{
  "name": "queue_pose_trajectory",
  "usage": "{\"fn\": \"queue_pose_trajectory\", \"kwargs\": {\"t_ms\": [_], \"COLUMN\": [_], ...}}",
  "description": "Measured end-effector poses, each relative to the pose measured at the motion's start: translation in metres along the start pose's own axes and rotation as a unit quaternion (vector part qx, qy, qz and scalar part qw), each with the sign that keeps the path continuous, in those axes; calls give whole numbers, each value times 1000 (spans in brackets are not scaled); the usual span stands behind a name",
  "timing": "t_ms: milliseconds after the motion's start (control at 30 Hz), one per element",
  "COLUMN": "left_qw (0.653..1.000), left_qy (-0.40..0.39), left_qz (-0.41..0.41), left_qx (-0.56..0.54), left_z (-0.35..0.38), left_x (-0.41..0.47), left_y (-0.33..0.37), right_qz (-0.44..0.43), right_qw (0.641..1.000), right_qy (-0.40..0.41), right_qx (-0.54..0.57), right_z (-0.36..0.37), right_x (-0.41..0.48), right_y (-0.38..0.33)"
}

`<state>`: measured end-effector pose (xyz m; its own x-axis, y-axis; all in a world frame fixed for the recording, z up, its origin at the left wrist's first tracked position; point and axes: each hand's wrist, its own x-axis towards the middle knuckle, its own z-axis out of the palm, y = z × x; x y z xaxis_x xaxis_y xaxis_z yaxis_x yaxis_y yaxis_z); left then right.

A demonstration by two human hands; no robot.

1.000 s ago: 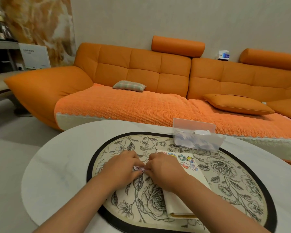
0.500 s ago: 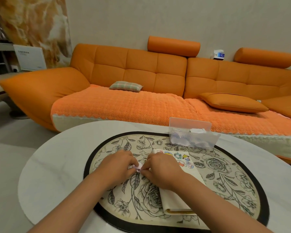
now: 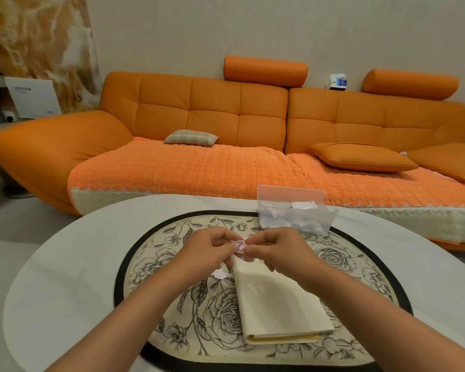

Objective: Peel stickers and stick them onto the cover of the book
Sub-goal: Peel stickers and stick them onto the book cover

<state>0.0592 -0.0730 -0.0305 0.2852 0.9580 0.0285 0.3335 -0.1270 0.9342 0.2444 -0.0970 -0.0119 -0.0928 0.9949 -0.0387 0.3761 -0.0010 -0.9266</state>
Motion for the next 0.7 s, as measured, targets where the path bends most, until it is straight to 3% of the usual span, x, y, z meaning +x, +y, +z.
{"fn": "queue_pose_trajectory", "kwargs": {"t_ms": [233,533,700], "left_qw": [998,999,999], "left_qy": [56,1,29], "left_qz": [2,35,7], "left_qx": [-23,-13,-38], "left_z": [22,42,49], "left_x": [13,25,27], "left_y": [6,3,0], "right_qz": [40,43,48], "right_qw": [997,997,995], "right_qy": [6,4,-6], "right_qx": [68,72,86], "right_z": [-16,-32,-35], "right_x": [5,11,15], "right_y": [14,37,42]}}
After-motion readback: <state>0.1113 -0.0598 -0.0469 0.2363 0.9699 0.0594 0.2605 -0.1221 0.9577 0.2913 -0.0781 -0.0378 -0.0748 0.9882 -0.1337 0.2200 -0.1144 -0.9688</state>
